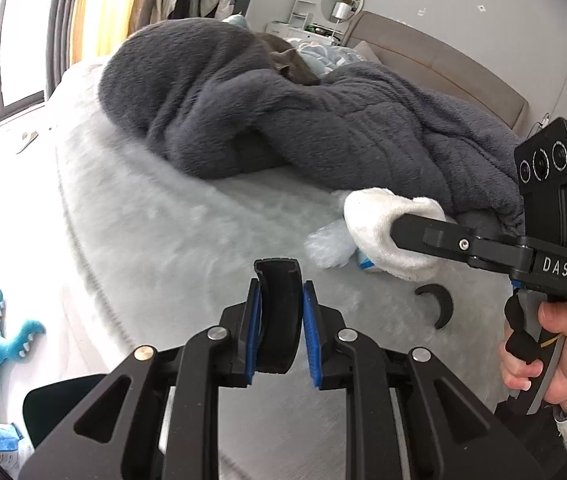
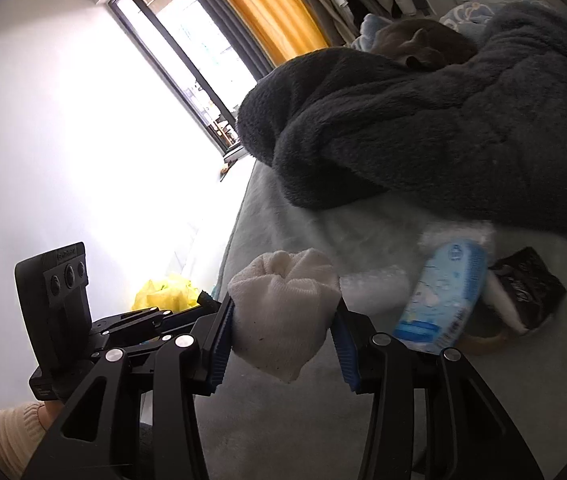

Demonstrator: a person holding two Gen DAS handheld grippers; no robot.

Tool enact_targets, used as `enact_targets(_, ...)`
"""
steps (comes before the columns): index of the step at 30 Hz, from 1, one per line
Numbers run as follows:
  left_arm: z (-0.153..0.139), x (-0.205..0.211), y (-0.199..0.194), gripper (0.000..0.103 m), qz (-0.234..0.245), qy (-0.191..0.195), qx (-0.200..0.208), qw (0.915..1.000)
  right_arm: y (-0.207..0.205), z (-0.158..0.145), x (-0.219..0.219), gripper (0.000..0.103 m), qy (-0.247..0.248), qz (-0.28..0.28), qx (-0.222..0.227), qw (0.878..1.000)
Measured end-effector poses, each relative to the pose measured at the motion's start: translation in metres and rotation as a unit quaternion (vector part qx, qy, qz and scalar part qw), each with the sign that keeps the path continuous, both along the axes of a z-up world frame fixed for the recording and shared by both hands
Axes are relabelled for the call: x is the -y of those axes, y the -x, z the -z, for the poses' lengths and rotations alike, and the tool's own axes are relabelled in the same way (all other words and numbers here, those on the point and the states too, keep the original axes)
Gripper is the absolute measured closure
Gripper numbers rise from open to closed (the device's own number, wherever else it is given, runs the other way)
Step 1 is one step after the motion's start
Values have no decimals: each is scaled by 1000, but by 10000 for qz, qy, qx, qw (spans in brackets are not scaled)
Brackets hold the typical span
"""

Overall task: Collect trash
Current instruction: 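Carry both items over the teal bin and open both tools to drop them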

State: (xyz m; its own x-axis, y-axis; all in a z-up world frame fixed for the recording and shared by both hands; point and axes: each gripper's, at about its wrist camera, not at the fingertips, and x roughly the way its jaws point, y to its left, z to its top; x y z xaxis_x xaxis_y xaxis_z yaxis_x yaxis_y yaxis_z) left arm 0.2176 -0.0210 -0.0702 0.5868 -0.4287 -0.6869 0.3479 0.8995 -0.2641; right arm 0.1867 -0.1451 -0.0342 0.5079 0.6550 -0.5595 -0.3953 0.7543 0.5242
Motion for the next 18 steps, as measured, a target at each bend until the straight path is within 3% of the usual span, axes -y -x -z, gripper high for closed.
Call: enact_targets(18, 22, -99, 13, 81, -648, -135, -655, 9957, -6, 1, -122, 57, 536, -823, 214, 9949)
